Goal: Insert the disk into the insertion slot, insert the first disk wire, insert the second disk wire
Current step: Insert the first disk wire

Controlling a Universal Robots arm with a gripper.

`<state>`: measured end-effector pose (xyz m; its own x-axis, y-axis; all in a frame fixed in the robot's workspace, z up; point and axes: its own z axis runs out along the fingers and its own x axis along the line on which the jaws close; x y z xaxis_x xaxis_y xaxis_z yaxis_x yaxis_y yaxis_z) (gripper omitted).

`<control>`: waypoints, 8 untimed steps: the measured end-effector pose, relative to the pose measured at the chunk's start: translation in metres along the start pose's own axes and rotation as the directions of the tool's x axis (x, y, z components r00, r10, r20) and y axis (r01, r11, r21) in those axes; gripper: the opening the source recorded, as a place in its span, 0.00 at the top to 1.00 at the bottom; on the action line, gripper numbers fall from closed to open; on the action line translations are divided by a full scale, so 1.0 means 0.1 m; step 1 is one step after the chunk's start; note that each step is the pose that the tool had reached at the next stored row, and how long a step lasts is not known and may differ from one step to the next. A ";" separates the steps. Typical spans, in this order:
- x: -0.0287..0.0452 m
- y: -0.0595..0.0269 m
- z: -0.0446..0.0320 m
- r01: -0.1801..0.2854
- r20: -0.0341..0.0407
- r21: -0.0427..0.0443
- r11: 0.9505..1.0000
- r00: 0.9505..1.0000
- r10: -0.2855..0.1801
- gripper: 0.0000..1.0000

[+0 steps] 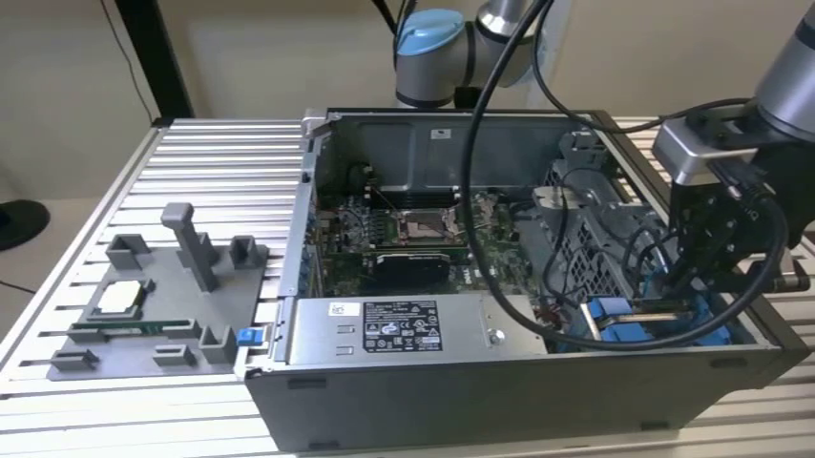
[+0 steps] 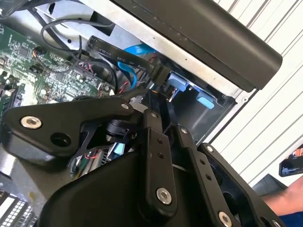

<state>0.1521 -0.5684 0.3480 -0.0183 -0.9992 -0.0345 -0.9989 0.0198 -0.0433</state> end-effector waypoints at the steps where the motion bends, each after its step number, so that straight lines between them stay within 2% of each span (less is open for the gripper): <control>1: 0.000 0.004 0.001 0.000 0.000 0.001 1.000 1.000 0.000 1.00; 8: 0.000 0.019 0.017 0.000 -0.001 0.001 1.000 1.000 0.000 1.00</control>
<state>0.1503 -0.5683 0.3462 -0.0182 -0.9993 -0.0337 -0.9988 0.0197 -0.0447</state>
